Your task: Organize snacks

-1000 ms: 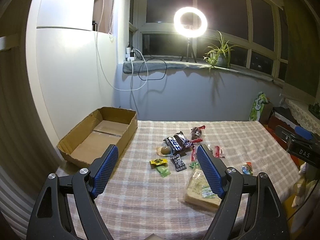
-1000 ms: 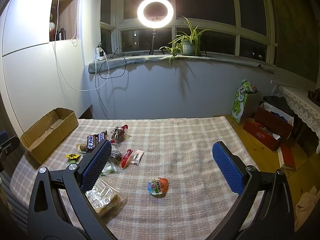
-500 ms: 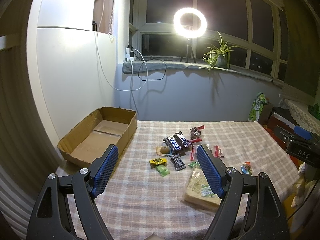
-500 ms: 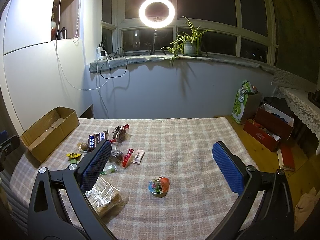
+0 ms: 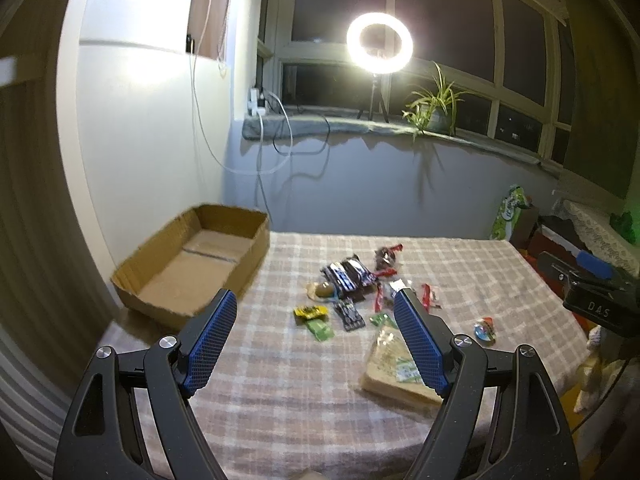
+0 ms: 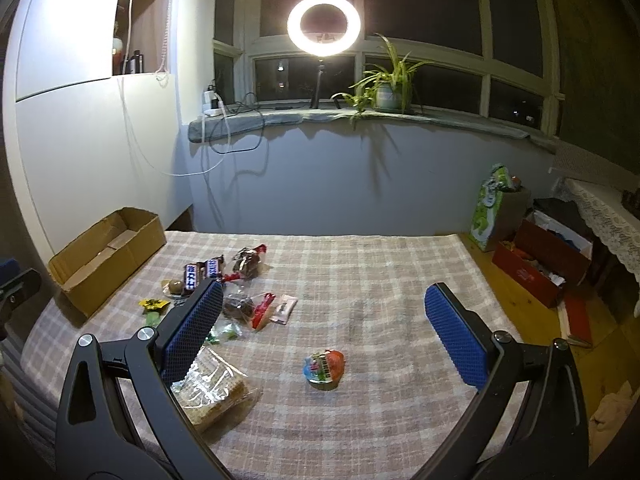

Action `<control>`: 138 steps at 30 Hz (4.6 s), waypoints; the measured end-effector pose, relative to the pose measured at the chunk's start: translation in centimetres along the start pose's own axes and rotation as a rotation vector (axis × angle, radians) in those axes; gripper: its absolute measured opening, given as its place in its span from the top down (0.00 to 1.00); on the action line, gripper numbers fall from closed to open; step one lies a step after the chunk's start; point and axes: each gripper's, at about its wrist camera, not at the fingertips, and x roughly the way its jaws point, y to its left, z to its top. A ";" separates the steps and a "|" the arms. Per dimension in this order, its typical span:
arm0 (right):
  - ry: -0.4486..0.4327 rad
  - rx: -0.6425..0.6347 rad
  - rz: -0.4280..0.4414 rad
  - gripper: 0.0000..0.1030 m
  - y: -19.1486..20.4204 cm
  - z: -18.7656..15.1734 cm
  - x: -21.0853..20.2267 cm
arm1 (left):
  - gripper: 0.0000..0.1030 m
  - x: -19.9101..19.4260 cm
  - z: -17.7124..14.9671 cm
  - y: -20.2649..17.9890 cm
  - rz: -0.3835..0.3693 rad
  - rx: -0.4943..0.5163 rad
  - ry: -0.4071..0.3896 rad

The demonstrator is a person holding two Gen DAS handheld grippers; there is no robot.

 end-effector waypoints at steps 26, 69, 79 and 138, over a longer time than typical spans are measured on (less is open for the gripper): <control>0.511 0.272 0.512 0.20 2.3 -9.8 8.3 | 0.42 10.3 -3.7 -0.1 -0.364 -0.142 0.387; 0.488 0.008 0.556 0.36 11.9 -3.6 10.0 | 0.58 10.6 -1.2 4.9 -0.365 -0.174 0.338; 0.434 -0.108 0.620 0.37 17.6 0.0 10.6 | 0.58 9.8 1.0 9.6 -0.300 -0.235 0.250; 0.316 -0.335 0.710 0.24 25.8 4.4 14.8 | 0.55 8.8 2.9 17.6 0.000 -0.294 0.130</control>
